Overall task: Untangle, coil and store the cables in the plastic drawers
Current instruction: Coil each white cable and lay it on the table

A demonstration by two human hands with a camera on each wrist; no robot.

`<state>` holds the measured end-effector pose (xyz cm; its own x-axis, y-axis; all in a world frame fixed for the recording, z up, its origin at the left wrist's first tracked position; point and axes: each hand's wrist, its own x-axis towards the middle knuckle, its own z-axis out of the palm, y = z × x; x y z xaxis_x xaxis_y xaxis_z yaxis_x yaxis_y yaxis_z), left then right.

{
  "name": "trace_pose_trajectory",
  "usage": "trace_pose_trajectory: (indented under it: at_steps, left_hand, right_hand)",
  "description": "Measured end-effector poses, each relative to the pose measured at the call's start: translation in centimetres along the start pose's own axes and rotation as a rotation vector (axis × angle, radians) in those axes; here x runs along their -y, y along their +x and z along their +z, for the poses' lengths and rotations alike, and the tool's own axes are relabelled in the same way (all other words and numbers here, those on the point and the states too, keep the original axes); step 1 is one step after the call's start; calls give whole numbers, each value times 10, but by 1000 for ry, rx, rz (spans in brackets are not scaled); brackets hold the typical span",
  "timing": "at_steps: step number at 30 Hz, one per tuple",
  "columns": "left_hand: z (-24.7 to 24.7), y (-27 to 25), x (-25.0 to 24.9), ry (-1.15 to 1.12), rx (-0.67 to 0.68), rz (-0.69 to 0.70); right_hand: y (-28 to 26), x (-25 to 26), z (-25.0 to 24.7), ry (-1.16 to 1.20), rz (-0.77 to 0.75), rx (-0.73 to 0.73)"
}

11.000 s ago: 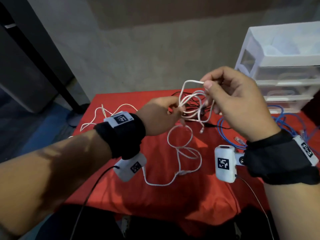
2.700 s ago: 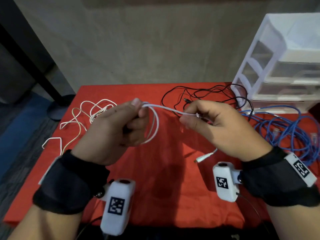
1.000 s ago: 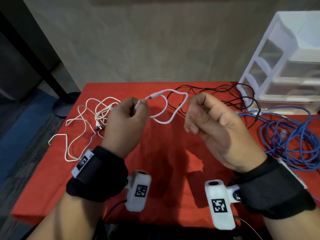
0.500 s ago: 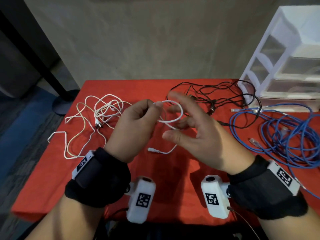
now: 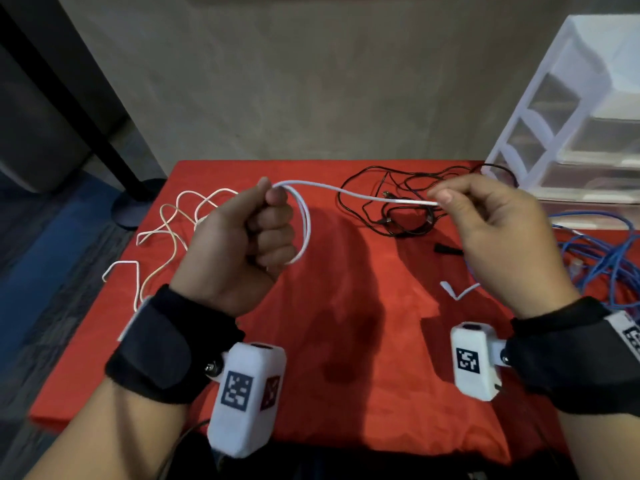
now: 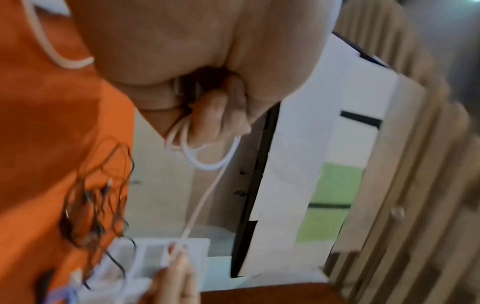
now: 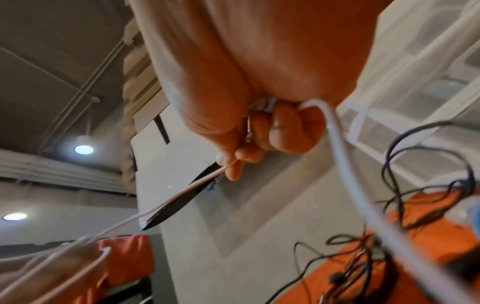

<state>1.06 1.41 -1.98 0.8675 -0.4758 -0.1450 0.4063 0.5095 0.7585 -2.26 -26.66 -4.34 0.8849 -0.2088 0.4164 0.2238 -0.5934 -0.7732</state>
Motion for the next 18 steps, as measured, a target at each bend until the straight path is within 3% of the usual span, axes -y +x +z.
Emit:
trace_pose_trajectory:
  at_steps: [2, 5, 7, 10, 12, 15, 16, 18]
  left_hand:
    - [-1, 1, -1, -226, 107, 1]
    - [0, 4, -1, -308, 54, 134]
    - [4, 9, 7, -219, -27, 217]
    - [10, 12, 30, 190, -167, 383]
    - [9, 8, 42, 631, -176, 474]
    - [6, 2, 46, 1263, -67, 571]
    - [8, 0, 45, 1316, -55, 569]
    - [18, -4, 43, 1182, -19, 487]
  right_hand:
    - [-5, 0, 10, -148, -91, 67]
    - [-20, 11, 31, -297, -199, 338]
    - [-34, 24, 48, -266, -254, 534]
    - [-51, 49, 63, -198, -345, 682]
    - [-48, 60, 56, -138, -346, 678]
    - [-34, 62, 36, -46, -322, 530]
    - [-30, 61, 31, -31, -311, 464]
    - [-25, 55, 27, -6, -270, 341]
